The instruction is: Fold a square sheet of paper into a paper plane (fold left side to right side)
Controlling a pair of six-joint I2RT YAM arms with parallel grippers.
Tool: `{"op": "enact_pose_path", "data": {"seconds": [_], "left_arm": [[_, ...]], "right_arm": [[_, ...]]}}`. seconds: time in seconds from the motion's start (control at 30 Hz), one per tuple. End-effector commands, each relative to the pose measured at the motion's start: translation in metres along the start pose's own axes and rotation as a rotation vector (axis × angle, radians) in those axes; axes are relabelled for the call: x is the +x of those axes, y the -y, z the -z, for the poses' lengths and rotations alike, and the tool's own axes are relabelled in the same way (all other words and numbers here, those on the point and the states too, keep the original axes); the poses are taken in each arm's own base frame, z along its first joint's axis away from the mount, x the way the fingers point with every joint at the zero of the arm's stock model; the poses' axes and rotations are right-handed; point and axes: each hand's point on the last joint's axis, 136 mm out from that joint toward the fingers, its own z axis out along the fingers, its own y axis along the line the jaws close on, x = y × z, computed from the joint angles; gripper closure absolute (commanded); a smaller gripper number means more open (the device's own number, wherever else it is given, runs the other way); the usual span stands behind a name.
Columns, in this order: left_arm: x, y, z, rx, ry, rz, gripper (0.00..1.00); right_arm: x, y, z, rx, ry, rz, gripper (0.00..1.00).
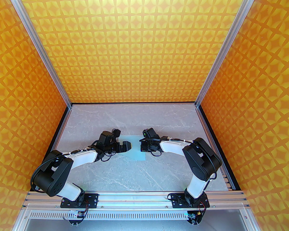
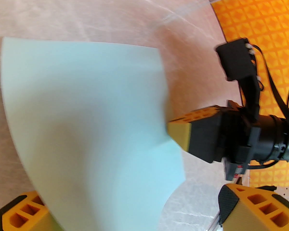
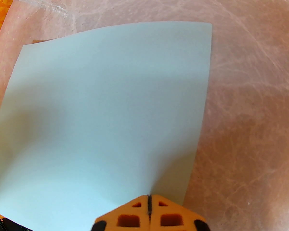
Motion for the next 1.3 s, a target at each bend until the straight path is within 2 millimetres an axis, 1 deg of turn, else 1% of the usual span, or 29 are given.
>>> {"op": "enact_pose_path", "data": {"seconds": [0.0, 0.23, 0.37, 0.47, 0.57, 0.7, 0.87, 1.13, 1.27], "left_arm": [[-0.001, -0.010, -0.002, -0.026, 0.016, -0.003, 0.00], [-0.023, -0.005, -0.016, 0.002, 0.058, -0.010, 0.01], [-0.023, -0.011, -0.025, -0.007, 0.041, 0.015, 0.01], [-0.025, -0.009, -0.025, 0.010, 0.054, 0.029, 0.01], [-0.029, 0.003, -0.024, 0.072, 0.072, 0.027, 0.00], [-0.036, 0.026, -0.014, 0.167, 0.105, 0.016, 0.00], [-0.029, 0.037, -0.012, 0.175, 0.069, 0.000, 0.00], [-0.021, 0.046, -0.010, 0.180, 0.045, 0.005, 0.01], [-0.018, 0.047, -0.009, 0.178, 0.035, 0.015, 0.01]], "right_arm": [[0.018, 0.017, 0.001, 0.053, -0.056, -0.025, 1.00], [0.019, 0.017, 0.002, 0.056, -0.056, -0.028, 1.00], [0.019, 0.017, 0.003, 0.056, -0.054, -0.026, 1.00], [0.019, 0.017, 0.003, 0.055, -0.052, -0.025, 1.00], [0.019, 0.017, 0.003, 0.056, -0.054, -0.026, 1.00], [0.020, 0.018, 0.003, 0.056, -0.054, -0.026, 1.00], [0.018, 0.017, 0.002, 0.056, -0.051, -0.024, 1.00], [0.019, 0.019, 0.001, 0.064, -0.055, -0.025, 1.00], [0.017, 0.018, 0.001, 0.062, -0.053, -0.025, 1.00]]}}
